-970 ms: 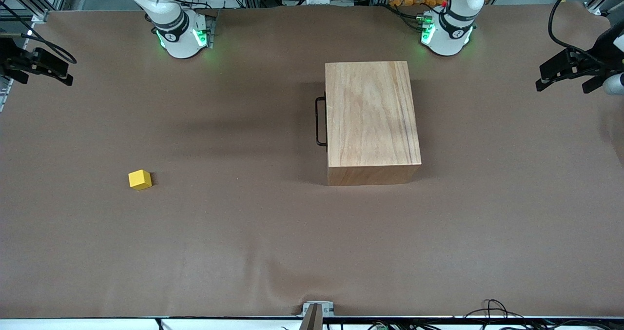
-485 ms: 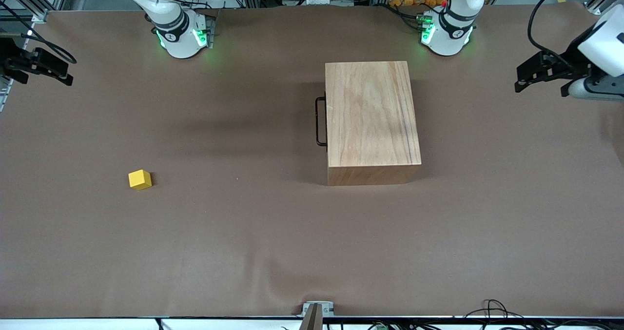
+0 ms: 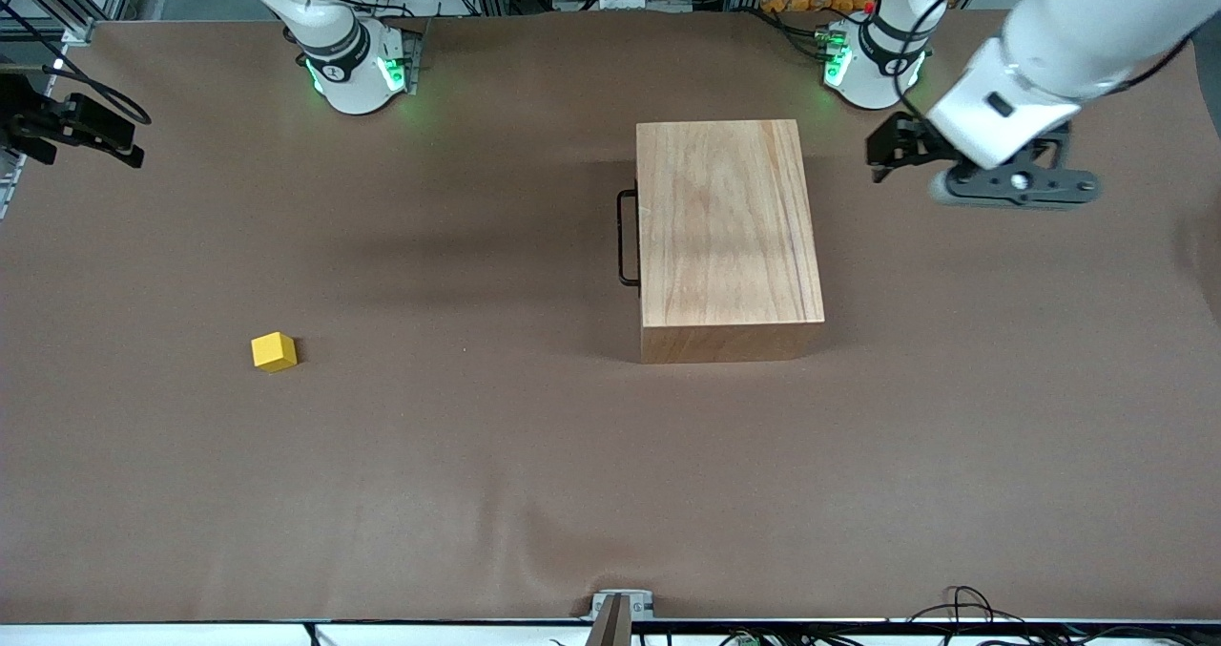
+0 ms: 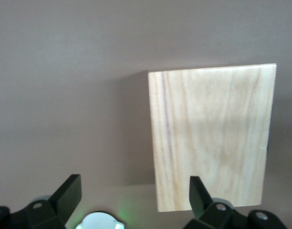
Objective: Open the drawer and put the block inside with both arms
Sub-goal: 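Move the left gripper over the wooden box toward the black drawer handle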
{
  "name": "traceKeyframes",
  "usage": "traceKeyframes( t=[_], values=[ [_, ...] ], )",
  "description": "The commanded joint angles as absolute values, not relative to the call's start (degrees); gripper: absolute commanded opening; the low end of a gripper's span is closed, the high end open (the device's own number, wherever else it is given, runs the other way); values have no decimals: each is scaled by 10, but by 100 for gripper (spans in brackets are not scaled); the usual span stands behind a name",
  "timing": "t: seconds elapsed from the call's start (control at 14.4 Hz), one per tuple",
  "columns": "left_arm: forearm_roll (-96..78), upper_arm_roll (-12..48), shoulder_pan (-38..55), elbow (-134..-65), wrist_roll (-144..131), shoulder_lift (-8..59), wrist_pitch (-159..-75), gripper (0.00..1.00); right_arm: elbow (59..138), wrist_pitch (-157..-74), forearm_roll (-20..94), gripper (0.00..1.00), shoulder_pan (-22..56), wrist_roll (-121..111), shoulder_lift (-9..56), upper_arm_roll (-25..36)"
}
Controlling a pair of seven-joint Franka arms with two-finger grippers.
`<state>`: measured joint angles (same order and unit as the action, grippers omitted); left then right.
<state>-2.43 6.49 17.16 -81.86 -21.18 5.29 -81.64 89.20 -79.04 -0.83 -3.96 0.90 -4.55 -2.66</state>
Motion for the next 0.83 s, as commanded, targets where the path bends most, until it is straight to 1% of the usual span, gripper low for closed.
traceKeyframes(
  t=[0.0,0.35,0.76],
  values=[
    [-12,62,228,-769,-297,99,-812,100,892,-789,-11,100,-52,9,-51,-33],
    [-11,60,320,-755,-415,157,-854,100,882,-793,-16,100,-48,9,-41,-34],
    [17,55,423,-753,-573,226,-940,100,882,-788,-15,100,-37,10,-40,-35]
  ],
)
